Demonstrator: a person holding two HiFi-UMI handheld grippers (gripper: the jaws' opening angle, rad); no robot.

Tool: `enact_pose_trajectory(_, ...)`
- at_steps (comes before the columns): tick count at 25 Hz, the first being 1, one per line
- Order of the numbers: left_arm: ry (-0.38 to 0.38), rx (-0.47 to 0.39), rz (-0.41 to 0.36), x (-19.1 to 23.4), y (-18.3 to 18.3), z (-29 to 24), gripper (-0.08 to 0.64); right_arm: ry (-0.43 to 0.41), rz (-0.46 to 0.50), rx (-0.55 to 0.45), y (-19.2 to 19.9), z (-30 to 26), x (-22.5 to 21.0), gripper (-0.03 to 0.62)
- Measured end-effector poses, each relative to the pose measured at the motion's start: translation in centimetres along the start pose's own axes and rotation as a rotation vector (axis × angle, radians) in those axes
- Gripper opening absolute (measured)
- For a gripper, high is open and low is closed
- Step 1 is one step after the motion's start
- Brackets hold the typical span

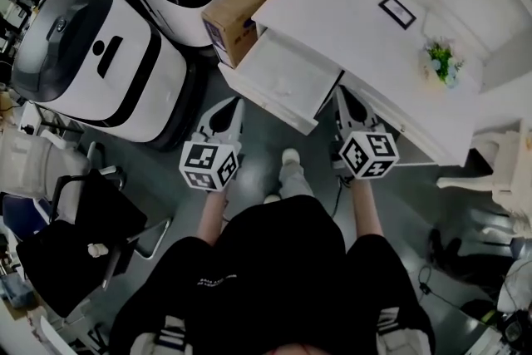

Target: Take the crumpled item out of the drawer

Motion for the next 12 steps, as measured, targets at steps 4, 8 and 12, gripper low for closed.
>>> enact_pose_trajectory(4,-0.009,0.044,0.021,1.0,0.2,-3.6,-0.003,-0.029,0.009,0.044,-0.6,-3.5,-1.7,-0.008)
enact_pose_trajectory(8,-0.021,0.084,0.035,1.7,0.2,-6.6,-0.002,-0.071,0.021,0.1,-0.7,-6.9,-3.0,-0.008)
enact_pose_trajectory(12,-0.035,0.112,0.058,2.6,0.2,-8.9,-0.003,-0.114,0.026,0.164,-0.2,-10.0,-3.7,-0.008)
Point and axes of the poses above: the fingertips, and each gripper's own axes: z backward along the fingers, x to its left, y out of its underside, the point moved 2 cm from there along z, backward along the fingers, and after that the axes turned 13 degrees about x, right-handed, at the moved point
